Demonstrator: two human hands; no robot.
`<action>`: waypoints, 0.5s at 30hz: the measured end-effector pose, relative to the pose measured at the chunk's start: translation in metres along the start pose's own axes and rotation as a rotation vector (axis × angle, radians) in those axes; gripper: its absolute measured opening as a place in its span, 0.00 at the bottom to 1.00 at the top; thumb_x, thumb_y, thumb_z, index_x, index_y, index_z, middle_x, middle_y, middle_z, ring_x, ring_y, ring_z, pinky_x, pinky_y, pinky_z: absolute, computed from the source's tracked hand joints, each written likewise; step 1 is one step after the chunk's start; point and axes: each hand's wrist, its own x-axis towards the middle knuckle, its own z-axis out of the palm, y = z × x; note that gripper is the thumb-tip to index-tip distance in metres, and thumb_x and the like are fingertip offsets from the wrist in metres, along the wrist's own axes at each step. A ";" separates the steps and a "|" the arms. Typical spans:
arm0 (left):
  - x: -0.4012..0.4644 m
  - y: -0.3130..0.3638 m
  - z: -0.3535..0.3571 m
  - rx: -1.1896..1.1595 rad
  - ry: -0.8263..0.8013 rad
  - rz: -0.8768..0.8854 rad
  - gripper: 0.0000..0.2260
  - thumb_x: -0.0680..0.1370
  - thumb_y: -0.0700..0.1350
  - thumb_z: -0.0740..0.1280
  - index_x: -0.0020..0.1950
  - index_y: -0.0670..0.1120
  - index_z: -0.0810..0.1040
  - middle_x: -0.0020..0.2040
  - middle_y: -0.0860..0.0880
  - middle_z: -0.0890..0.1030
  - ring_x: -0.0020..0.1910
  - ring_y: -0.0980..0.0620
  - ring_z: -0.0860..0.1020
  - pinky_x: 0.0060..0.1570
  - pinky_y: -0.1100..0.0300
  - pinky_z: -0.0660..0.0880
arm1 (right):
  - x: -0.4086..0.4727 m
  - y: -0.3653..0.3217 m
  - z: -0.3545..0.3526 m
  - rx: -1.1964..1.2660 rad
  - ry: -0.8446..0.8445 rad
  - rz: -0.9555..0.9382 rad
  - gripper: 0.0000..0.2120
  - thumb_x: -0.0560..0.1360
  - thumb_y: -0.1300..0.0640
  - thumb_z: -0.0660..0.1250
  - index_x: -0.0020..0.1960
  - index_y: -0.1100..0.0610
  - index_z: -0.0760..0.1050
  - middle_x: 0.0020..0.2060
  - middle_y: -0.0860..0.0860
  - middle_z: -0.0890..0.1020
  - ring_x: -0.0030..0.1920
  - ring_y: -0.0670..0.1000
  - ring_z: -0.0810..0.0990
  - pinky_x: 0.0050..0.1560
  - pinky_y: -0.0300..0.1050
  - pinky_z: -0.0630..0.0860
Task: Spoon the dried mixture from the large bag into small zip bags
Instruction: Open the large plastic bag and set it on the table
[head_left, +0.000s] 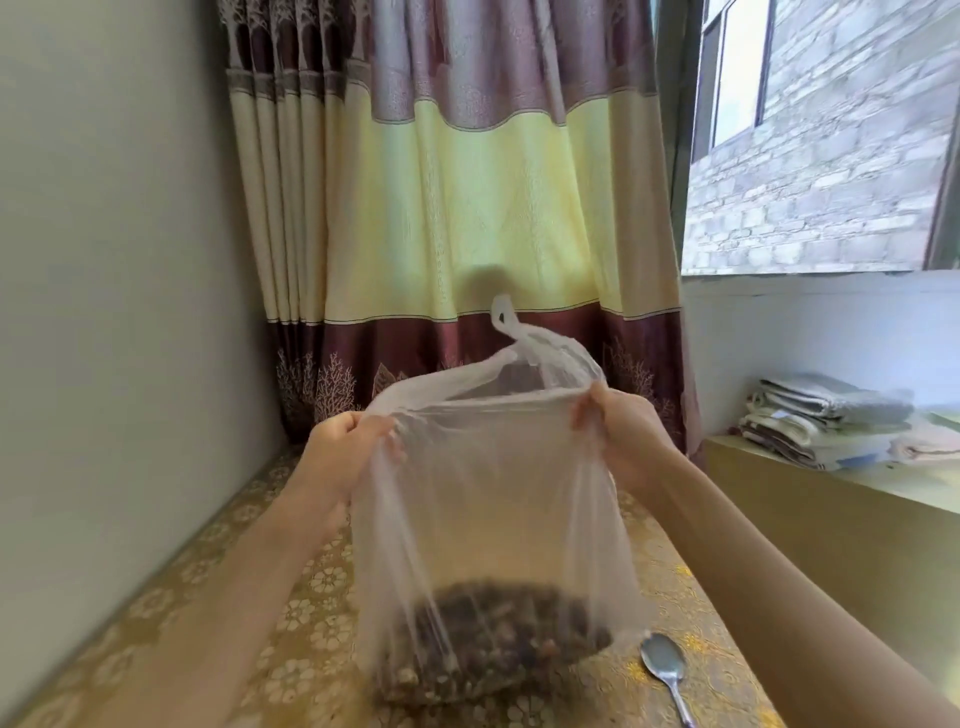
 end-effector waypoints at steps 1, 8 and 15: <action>-0.006 0.000 -0.008 -0.067 0.020 -0.024 0.03 0.75 0.38 0.67 0.42 0.39 0.75 0.32 0.44 0.79 0.32 0.48 0.77 0.38 0.54 0.75 | -0.004 -0.001 -0.005 0.069 0.035 0.040 0.20 0.82 0.56 0.57 0.34 0.60 0.73 0.20 0.49 0.75 0.19 0.43 0.72 0.22 0.35 0.69; -0.045 -0.004 -0.033 -0.287 0.021 -0.128 0.05 0.76 0.32 0.59 0.41 0.36 0.73 0.23 0.47 0.75 0.24 0.51 0.76 0.35 0.51 0.74 | -0.037 0.017 -0.022 -0.031 0.185 0.136 0.14 0.81 0.54 0.61 0.39 0.58 0.75 0.30 0.50 0.76 0.29 0.46 0.72 0.28 0.39 0.69; -0.071 0.022 -0.018 -0.588 -0.059 -0.269 0.08 0.77 0.32 0.57 0.39 0.38 0.69 0.26 0.47 0.69 0.20 0.54 0.71 0.28 0.56 0.79 | -0.048 -0.007 -0.017 0.138 0.086 -0.004 0.14 0.81 0.61 0.59 0.37 0.57 0.74 0.33 0.50 0.76 0.30 0.45 0.74 0.33 0.39 0.74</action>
